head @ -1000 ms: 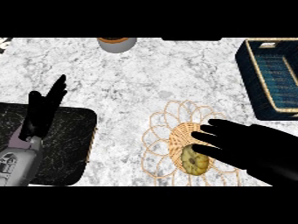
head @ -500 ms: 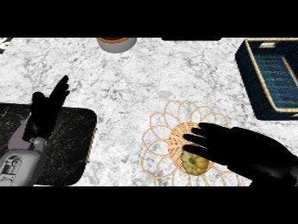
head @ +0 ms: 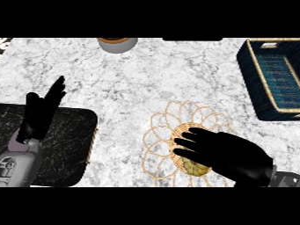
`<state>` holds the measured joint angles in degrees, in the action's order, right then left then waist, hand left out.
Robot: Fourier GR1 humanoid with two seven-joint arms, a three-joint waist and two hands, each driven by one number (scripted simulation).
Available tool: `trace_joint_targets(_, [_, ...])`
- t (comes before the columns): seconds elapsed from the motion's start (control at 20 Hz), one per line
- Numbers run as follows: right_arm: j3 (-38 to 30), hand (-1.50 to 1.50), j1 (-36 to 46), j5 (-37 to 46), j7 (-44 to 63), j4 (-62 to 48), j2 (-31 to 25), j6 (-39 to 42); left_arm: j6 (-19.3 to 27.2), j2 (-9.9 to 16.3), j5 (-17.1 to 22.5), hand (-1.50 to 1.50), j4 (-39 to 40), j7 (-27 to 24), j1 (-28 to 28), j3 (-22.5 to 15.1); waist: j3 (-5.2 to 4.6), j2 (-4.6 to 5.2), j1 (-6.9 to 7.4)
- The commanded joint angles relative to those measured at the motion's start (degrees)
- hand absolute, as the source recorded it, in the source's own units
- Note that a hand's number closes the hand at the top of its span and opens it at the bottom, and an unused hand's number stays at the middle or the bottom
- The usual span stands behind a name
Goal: Pick the squash from the placemat and place it in the basket
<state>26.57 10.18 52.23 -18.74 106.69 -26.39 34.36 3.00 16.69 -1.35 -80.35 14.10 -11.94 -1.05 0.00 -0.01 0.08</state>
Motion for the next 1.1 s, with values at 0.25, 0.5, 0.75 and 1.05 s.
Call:
trace_joint_targets(0.25, [-1.5, -1.5, 1.1, 6.2, -4.9, -7.9, 4.5, -2.7, -2.0, -1.5, -2.0, 0.0, -3.3, 0.1, 2.7, 1.2, 0.0, 0.01, 0.09])
trace_joint_targets(0.5, [-2.4, -1.5, 2.4, 8.4, -4.3, -9.4, 5.7, 0.1, -1.3, -2.6, -2.9, 0.0, -0.1, 0.1, -1.0, 2.9, 0.0, 0.02, -0.01])
trace_joint_targets(0.75, [-1.1, -1.5, -0.4, 10.6, -5.0, -9.5, 7.6, 0.3, -1.2, -4.8, -4.7, 0.0, 0.3, -2.0, 1.0, 2.2, -0.01, 0.0, -0.11])
trace_joint_targets(1.05, [0.3, -1.5, -3.4, 14.2, -3.8, -8.4, 10.4, -0.9, -3.6, -3.5, -4.2, 0.0, 2.3, -2.3, -0.3, 5.1, -0.01, -0.01, -0.2])
